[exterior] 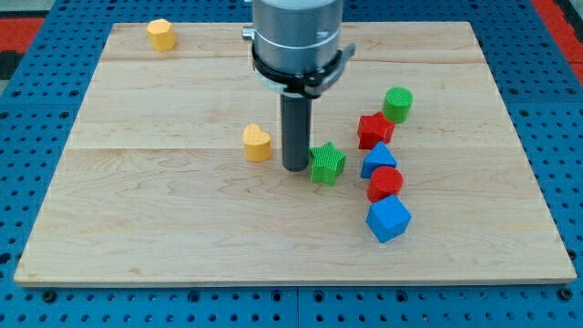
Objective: Slide yellow heart closer to yellow hexagon
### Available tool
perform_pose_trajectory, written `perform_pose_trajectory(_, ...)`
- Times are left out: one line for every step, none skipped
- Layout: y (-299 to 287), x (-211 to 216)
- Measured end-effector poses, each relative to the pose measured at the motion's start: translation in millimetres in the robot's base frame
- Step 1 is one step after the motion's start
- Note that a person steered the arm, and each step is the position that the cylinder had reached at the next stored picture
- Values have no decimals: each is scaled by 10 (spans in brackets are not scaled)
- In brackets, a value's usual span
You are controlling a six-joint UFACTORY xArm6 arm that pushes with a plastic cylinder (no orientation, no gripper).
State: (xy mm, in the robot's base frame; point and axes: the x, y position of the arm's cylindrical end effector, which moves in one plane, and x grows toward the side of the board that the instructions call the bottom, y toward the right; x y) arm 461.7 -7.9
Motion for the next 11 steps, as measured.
perform_pose_trajectory(-379, -173)
perform_pose_trajectory(-889, -359)
perform_pose_trajectory(-1329, -698)
perform_pose_trajectory(-1630, -1085)
perform_pose_trajectory(-1862, -1406)
perform_pose_trajectory(-1853, -1520)
perform_pose_trajectory(-1562, -1092)
perform_pose_trajectory(-1369, -1230)
perform_pose_trajectory(-1599, -1502)
perform_pose_trajectory(-1646, -1582)
perform_pose_trajectory(-1744, -1865)
